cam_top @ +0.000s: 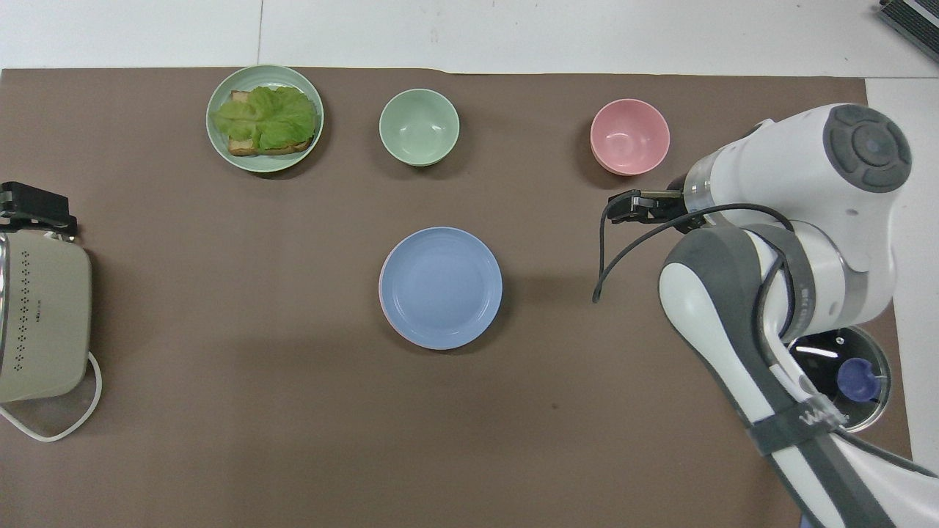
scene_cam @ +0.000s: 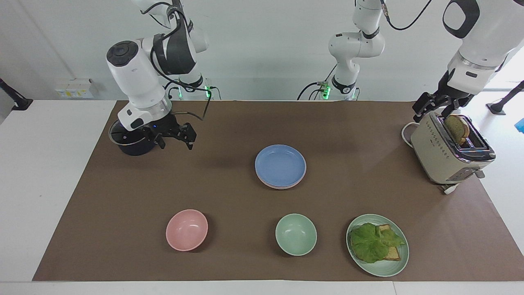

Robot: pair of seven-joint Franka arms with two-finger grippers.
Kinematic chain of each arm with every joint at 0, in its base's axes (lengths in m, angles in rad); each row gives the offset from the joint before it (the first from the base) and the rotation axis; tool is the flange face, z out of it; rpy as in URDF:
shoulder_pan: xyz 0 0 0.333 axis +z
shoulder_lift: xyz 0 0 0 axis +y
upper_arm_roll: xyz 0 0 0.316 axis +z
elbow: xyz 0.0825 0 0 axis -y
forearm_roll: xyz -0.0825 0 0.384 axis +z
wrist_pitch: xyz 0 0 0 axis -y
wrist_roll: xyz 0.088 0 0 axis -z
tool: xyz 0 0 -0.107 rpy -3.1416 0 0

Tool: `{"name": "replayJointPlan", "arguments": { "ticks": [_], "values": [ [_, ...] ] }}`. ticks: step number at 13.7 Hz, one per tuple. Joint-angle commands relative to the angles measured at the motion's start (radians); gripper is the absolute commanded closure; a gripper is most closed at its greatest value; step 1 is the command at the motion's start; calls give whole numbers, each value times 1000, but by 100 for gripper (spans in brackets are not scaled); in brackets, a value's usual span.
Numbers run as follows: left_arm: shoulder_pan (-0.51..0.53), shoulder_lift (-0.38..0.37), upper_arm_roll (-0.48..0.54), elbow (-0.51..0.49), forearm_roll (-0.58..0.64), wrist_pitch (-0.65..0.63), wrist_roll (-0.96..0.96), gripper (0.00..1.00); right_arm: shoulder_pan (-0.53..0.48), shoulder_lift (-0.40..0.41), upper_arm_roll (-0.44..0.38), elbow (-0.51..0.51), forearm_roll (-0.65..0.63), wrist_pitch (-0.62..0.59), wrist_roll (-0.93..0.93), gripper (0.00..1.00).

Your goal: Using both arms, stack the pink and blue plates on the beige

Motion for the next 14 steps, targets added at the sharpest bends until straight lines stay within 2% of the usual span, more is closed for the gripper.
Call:
{"name": "replayJointPlan", "arguments": {
  "ticks": [1,5,11,14],
  "values": [
    [-7,-5,7,3,13,-5,0,0,-73,-32,12,-15,-17,-47,-91,0],
    [-7,-4,6,3,13,-5,0,0,-141,-54,12,-16,-38,-86,-160,0],
    [-7,-4,7,4,13,-5,0,0,-134,-147,13,2,-110,-150,-122,0],
    [-7,-4,7,3,13,-5,0,0,-135,-149,19,123,-129,-280,-107,0]
  ]
}}
